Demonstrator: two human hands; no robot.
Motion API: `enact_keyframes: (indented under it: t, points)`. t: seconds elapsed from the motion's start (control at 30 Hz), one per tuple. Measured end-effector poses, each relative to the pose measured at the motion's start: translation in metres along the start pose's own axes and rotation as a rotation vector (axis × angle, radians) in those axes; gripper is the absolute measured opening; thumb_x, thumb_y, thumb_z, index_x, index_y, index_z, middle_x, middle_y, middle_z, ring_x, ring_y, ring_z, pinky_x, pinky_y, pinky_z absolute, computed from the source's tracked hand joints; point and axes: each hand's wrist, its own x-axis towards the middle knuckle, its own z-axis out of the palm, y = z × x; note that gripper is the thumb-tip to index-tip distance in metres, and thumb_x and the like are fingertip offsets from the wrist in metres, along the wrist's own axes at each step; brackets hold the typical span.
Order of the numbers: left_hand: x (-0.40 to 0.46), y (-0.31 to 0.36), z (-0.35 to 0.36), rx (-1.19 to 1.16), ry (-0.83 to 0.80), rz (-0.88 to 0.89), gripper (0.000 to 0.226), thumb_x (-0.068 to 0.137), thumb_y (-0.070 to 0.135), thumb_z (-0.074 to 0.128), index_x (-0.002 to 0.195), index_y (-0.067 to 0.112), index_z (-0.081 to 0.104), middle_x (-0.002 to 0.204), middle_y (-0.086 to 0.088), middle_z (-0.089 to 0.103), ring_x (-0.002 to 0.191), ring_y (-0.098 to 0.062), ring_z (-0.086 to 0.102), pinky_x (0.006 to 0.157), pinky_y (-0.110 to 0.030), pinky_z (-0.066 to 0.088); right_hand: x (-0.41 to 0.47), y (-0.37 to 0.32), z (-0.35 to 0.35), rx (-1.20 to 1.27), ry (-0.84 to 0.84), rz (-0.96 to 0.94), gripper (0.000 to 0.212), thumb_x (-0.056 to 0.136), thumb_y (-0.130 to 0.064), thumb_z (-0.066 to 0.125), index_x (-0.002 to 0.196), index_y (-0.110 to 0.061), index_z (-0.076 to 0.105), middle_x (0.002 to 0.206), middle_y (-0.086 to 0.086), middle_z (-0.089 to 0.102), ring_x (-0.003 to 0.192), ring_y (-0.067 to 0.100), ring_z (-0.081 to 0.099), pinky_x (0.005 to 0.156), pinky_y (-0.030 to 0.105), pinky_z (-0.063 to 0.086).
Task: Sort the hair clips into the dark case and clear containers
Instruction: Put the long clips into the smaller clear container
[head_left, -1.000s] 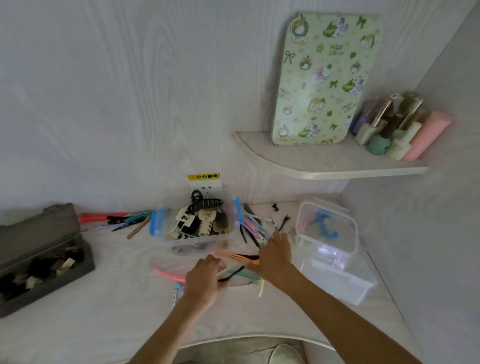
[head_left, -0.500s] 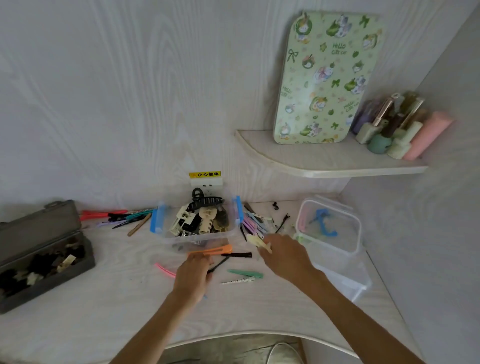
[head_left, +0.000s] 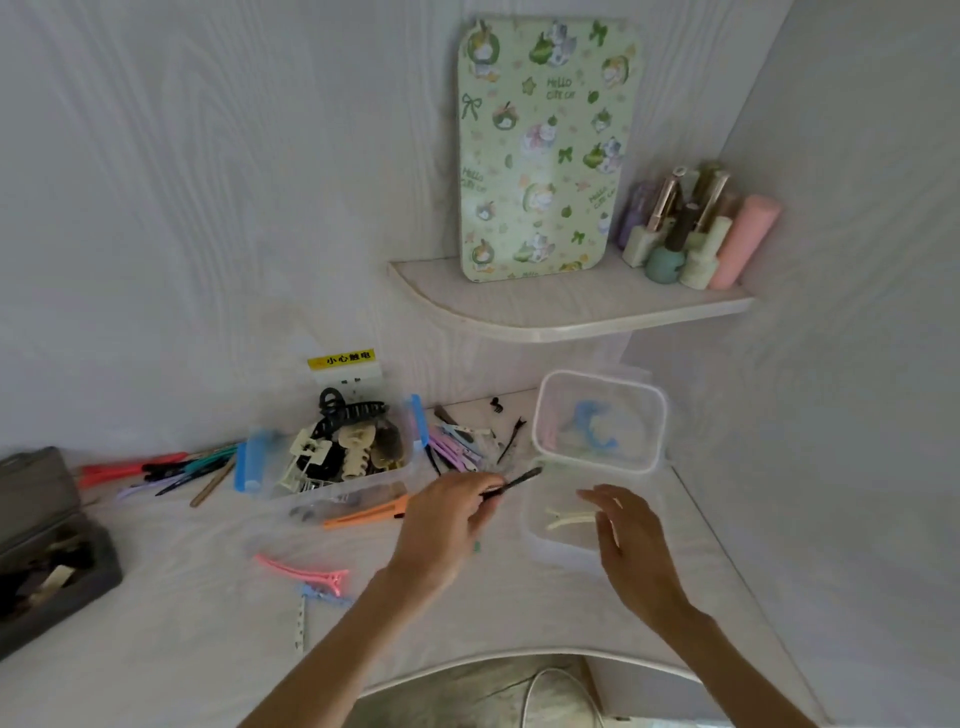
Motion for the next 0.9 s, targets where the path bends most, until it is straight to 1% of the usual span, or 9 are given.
enact_keyframes:
  t: [0.1, 0.23, 0.3, 0.4, 0.47, 0.57, 0.7, 0.8, 0.9]
  points:
    - [0.026, 0.043, 0.022, 0.008, -0.066, 0.119, 0.020, 0.091, 0.030, 0.054, 0.108, 0.025, 0.065, 0.099, 0.006, 0.069, 0.091, -0.014, 0.060, 0.075, -0.029, 0.046, -0.007, -0.001, -0.002, 0.159, 0.128, 0.181, 0.038, 0.085, 0.011, 0.045, 0.112, -0.010, 0.060, 0.113, 0.007, 0.061, 0.105, 0.018, 0.051, 0.093, 0.015, 0.032]
    - [0.032, 0.050, 0.048, 0.045, -0.204, 0.095, 0.036, 0.089, 0.033, 0.059, 0.123, 0.021, 0.058, 0.119, 0.000, 0.064, 0.111, -0.018, 0.056, 0.095, -0.032, 0.042, -0.009, -0.006, -0.019, 0.145, 0.156, 0.144, 0.036, 0.086, 0.008, 0.051, 0.111, -0.016, 0.061, 0.111, -0.002, 0.061, 0.104, 0.015, 0.052, 0.092, 0.018, 0.035]
    - [0.024, 0.035, 0.050, 0.010, -0.140, 0.089, 0.038, 0.089, 0.036, 0.058, 0.124, 0.021, 0.056, 0.122, 0.003, 0.062, 0.115, -0.013, 0.054, 0.103, -0.030, 0.039, -0.007, -0.010, -0.029, 0.131, 0.196, 0.136, 0.032, 0.087, 0.002, 0.054, 0.110, -0.018, 0.061, 0.109, -0.005, 0.061, 0.103, 0.011, 0.051, 0.092, 0.010, 0.031]
    - [0.001, -0.004, 0.040, 0.039, 0.029, 0.022, 0.022, 0.089, 0.024, 0.059, 0.110, 0.023, 0.062, 0.107, 0.008, 0.066, 0.102, -0.008, 0.059, 0.094, -0.022, 0.043, 0.002, -0.024, -0.037, 0.114, 0.211, 0.096, 0.026, 0.086, -0.001, 0.057, 0.103, -0.020, 0.064, 0.101, -0.008, 0.062, 0.095, 0.010, 0.054, 0.083, 0.011, 0.036]
    - [-0.019, -0.038, 0.029, 0.091, 0.027, -0.092, 0.025, 0.083, 0.025, 0.067, 0.107, 0.022, 0.063, 0.103, 0.006, 0.067, 0.097, -0.011, 0.061, 0.088, -0.027, 0.049, 0.014, -0.043, -0.031, 0.122, 0.067, 0.001, 0.023, 0.086, -0.004, 0.057, 0.099, -0.022, 0.065, 0.099, -0.007, 0.064, 0.093, 0.007, 0.055, 0.079, 0.015, 0.043]
    - [-0.049, -0.082, 0.018, 0.205, -0.116, -0.159, 0.061, 0.065, 0.047, 0.077, 0.115, 0.015, 0.061, 0.113, -0.001, 0.065, 0.104, -0.020, 0.063, 0.089, -0.033, 0.051, 0.031, -0.078, -0.008, 0.085, -0.287, -0.210, 0.028, 0.090, -0.015, 0.055, 0.117, -0.019, 0.059, 0.119, -0.001, 0.060, 0.113, 0.014, 0.052, 0.099, 0.018, 0.037]
    - [-0.084, -0.106, -0.010, 0.168, -0.062, -0.184, 0.079, 0.057, 0.056, 0.079, 0.124, 0.024, 0.051, 0.129, 0.003, 0.055, 0.117, -0.016, 0.054, 0.096, -0.033, 0.048, 0.050, -0.117, 0.042, -0.333, -0.791, -0.365, 0.083, 0.088, -0.024, 0.060, 0.149, -0.010, 0.006, 0.157, 0.013, 0.005, 0.145, 0.028, 0.009, 0.117, 0.037, 0.016]
    - [-0.109, -0.125, -0.037, 0.137, -0.060, -0.147, 0.079, 0.059, 0.065, 0.072, 0.127, 0.030, 0.049, 0.134, 0.009, 0.050, 0.118, -0.011, 0.051, 0.092, -0.028, 0.049, 0.055, -0.128, 0.073, -0.487, -0.920, -0.360, 0.098, 0.085, -0.029, 0.064, 0.148, -0.008, -0.007, 0.157, 0.015, -0.006, 0.144, 0.034, 0.007, 0.114, 0.044, 0.020]
    - [-0.136, -0.150, -0.059, 0.228, -0.309, -0.204, 0.099, 0.056, 0.067, 0.072, 0.140, 0.034, 0.033, 0.148, 0.012, 0.028, 0.136, -0.011, 0.027, 0.108, -0.030, 0.032, 0.055, -0.128, 0.091, -0.470, -0.890, -0.378, 0.082, 0.089, -0.034, 0.057, 0.148, -0.009, 0.006, 0.153, 0.014, 0.010, 0.138, 0.034, 0.020, 0.109, 0.044, 0.030]
